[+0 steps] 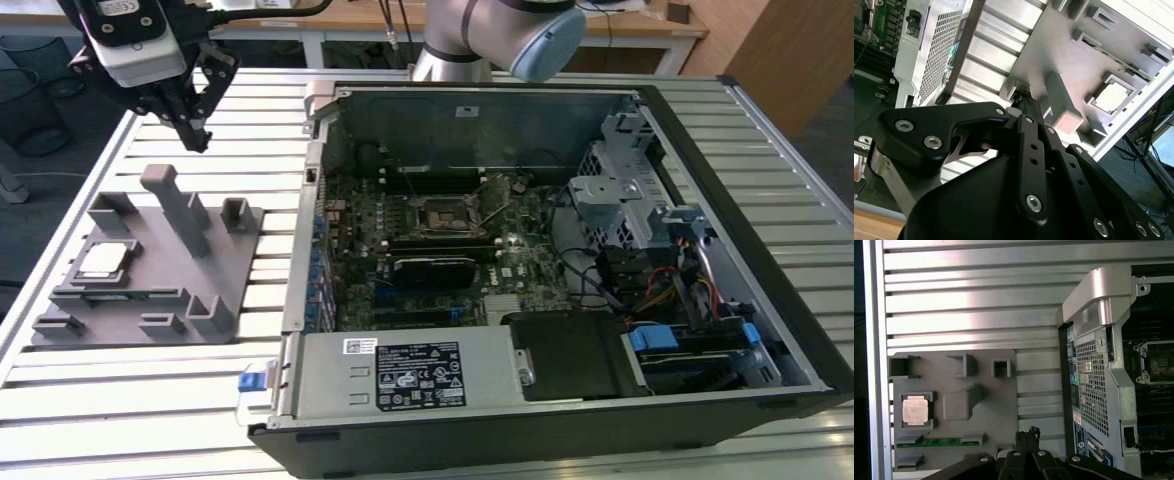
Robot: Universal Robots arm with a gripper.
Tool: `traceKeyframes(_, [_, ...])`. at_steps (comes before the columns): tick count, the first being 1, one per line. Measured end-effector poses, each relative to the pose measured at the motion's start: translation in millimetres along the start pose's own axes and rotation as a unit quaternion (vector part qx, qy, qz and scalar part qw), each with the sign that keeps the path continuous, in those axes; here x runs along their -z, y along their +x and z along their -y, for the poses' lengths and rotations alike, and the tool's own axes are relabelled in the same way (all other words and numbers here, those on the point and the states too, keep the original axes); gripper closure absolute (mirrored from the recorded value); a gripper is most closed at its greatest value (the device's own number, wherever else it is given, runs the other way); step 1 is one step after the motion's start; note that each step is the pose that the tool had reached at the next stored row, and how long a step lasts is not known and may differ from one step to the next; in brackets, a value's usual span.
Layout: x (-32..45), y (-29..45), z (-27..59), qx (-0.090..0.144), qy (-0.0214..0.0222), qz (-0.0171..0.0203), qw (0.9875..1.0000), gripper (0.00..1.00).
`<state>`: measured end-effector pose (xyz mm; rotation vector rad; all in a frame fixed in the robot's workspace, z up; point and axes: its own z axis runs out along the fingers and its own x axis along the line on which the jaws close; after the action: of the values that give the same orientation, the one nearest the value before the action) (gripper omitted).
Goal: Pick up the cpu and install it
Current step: 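Reach for the cpu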
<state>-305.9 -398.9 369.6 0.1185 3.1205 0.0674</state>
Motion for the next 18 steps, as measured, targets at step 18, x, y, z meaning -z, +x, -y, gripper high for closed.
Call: traceKeyframes(18, [-1.7, 15.5, 1.3, 0.000, 0.0000, -0.0003, 1.0000, 0.89])
